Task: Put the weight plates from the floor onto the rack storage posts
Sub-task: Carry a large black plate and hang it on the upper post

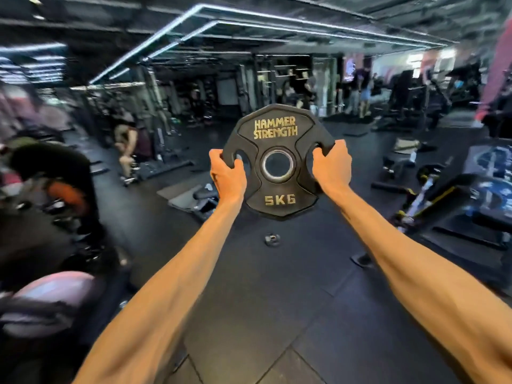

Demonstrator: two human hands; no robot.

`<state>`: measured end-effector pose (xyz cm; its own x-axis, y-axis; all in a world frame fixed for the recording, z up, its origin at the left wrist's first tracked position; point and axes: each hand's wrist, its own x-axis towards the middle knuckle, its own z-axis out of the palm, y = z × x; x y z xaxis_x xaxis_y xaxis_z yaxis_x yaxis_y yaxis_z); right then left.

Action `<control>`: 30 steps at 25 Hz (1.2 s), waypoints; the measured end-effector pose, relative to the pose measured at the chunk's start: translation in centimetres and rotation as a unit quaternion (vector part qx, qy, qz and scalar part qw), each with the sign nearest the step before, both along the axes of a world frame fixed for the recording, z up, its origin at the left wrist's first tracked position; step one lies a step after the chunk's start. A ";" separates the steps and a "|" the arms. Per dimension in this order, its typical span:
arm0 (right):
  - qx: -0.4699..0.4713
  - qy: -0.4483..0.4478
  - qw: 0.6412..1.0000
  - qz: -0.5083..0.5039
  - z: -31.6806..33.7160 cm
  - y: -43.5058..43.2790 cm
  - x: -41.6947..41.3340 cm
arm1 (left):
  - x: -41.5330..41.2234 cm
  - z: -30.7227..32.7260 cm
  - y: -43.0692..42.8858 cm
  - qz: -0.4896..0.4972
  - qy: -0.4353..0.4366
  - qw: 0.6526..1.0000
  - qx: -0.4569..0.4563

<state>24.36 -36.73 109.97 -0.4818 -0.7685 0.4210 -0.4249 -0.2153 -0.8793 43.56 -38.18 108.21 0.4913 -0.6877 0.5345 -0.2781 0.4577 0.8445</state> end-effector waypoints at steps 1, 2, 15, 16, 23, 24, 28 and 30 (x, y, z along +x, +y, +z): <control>-0.013 -0.004 0.999 0.032 0.6 -0.1 2.5 | 2.7 0.6 0.9 0.031 0.003 0.999 -0.013; -0.024 -0.008 0.998 0.064 1.0 -0.1 5.2 | 5.6 1.0 2.0 0.065 0.002 0.998 -0.023; -0.002 -0.071 0.870 0.488 1.3 1.8 47.2 | 42.7 2.7 20.6 0.360 0.002 0.933 0.016; 0.006 -0.077 0.855 0.512 1.6 2.5 50.5 | 45.0 3.1 22.0 0.379 0.009 0.925 0.019; 0.076 -0.126 0.734 0.663 1.4 7.0 69.6 | 57.4 3.4 29.5 0.516 0.031 0.856 0.009; 0.079 -0.123 0.714 0.685 1.2 7.8 72.1 | 58.8 3.0 30.4 0.540 0.034 0.841 0.009; 0.106 -0.109 0.648 0.747 0.4 11.1 81.7 | 62.8 2.2 33.9 0.631 0.040 0.775 0.000; 0.108 -0.088 0.620 0.772 0.1 13.9 85.5 | 64.1 1.8 36.4 0.681 0.041 0.731 0.009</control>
